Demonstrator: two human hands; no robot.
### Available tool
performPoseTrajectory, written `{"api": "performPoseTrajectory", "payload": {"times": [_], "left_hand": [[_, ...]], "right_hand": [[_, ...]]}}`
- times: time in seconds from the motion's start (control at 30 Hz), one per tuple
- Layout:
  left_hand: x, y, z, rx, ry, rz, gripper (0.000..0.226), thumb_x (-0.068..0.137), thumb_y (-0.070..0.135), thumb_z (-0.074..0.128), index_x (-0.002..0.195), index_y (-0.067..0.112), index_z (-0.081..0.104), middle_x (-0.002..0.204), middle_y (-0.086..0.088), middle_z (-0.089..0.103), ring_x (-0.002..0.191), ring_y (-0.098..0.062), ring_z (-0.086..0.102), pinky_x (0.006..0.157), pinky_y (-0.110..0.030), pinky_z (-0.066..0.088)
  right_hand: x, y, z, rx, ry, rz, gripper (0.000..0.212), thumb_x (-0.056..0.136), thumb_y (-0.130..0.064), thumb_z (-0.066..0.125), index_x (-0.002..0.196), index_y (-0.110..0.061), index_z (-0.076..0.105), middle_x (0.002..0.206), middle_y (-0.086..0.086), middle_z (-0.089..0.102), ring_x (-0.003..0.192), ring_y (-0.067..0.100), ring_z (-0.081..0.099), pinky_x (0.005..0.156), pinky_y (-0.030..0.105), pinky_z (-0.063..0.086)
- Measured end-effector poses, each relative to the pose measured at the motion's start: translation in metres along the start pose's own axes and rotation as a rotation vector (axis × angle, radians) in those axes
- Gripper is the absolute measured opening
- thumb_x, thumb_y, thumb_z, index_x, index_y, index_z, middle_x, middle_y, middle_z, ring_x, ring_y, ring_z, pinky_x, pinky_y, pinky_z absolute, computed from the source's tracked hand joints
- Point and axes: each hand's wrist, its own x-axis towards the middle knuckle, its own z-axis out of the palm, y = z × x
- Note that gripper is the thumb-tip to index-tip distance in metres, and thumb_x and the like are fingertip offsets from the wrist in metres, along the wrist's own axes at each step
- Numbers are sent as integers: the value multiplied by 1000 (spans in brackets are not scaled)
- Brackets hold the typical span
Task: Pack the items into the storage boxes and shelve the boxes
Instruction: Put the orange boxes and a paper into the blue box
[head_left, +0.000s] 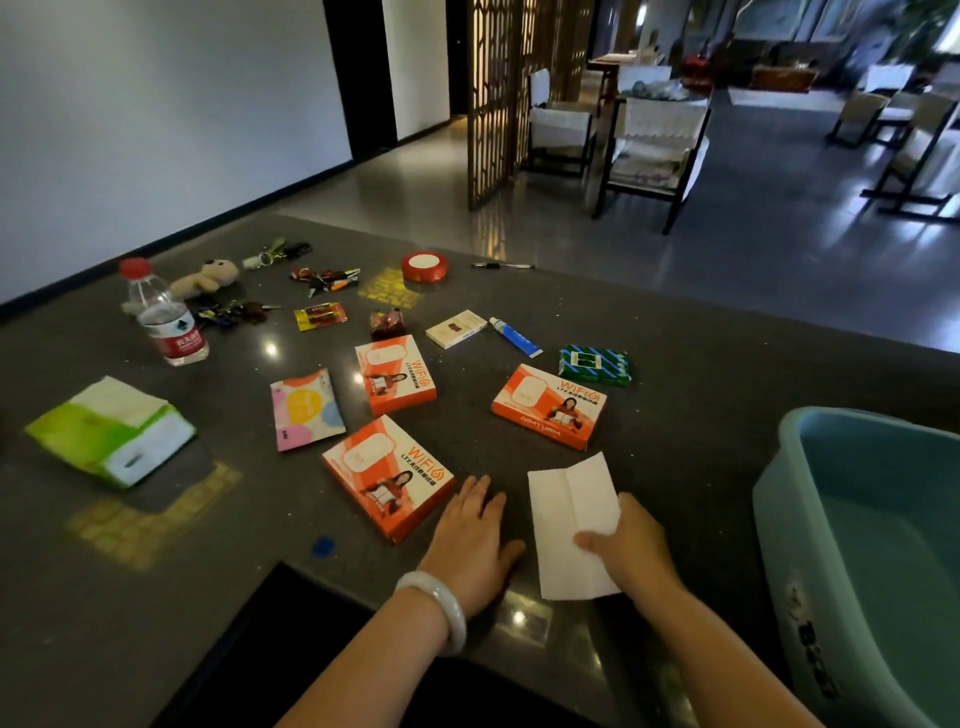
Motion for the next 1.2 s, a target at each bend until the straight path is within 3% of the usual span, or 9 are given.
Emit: {"api": "performPoseTrajectory", "payload": {"times": [0.13, 0.23, 0.47, 0.57, 0.7, 0.8, 0.93, 1.07, 1.2], "left_hand": [[-11, -31, -27, -40, 316, -13, 53, 92, 39, 56, 141, 29, 38, 157, 8, 12, 146, -13, 10, 117, -39, 19], [-5, -68, -51, -54, 361, -154, 54, 93, 42, 52, 143, 31, 34, 158, 6, 12, 146, -18, 9, 116, -43, 16], [-4, -89, -37, -149, 70, -292, 67, 97, 54, 35, 150, 41, -5, 158, 7, -23, 140, -21, -30, 116, -50, 2], [-12, -60, -21, -166, 38, -253, 67, 95, 58, 32, 149, 43, -5, 158, 8, -20, 142, -22, -26, 116, -50, 5], [-18, -37, -25, -110, 55, -189, 62, 90, 63, 40, 143, 47, 14, 159, 11, -5, 147, -27, -3, 115, -53, 11], [-13, -46, -51, -44, 20, -66, 72, 93, 40, 51, 150, 40, 6, 160, 12, -5, 147, -20, -4, 116, -49, 7], [4, -58, -77, 233, -206, 101, 105, 82, 13, 67, 149, 40, -9, 156, 17, -20, 144, -15, -20, 116, -47, -1], [24, -52, -80, 404, -349, 192, 122, 70, 34, 80, 150, 37, -13, 158, 9, -19, 143, -16, -22, 115, -49, -7], [29, -56, -69, 373, -292, 234, 118, 67, 48, 79, 151, 38, -4, 160, 10, -6, 146, -15, -14, 116, -48, -6]], "right_hand": [[1, -1, 6, -8, 7, -10, 56, 77, -19, 76, 124, -19, 45, 125, 8, 54, 113, 27, 55, 86, 42, 48], [3, -1, 6, -43, 7, -7, 56, 77, -20, 77, 124, -18, 46, 125, 9, 55, 112, 27, 55, 86, 42, 48], [6, -6, 5, -123, -14, 24, 57, 75, -25, 78, 122, -17, 47, 122, 10, 55, 110, 28, 56, 86, 42, 48], [6, -5, 3, -131, -18, 23, 58, 75, -25, 78, 123, -17, 47, 123, 9, 55, 110, 27, 56, 86, 42, 47], [5, -6, 3, -144, -14, 27, 58, 75, -27, 78, 123, -18, 46, 122, 8, 55, 110, 26, 56, 86, 41, 48], [4, -7, 2, -145, -16, 36, 59, 75, -28, 78, 123, -18, 46, 123, 8, 54, 110, 25, 56, 86, 40, 48], [1, -8, 2, -137, -8, 38, 61, 75, -26, 78, 126, -18, 45, 125, 8, 54, 112, 26, 55, 89, 42, 47], [-4, -9, -1, -105, -27, 36, 60, 76, -25, 77, 126, -20, 44, 126, 8, 53, 114, 26, 54, 93, 43, 47], [-8, -4, -8, -6, -64, 23, 53, 82, -23, 72, 127, -20, 44, 128, 7, 52, 115, 24, 53, 95, 42, 45]]}}
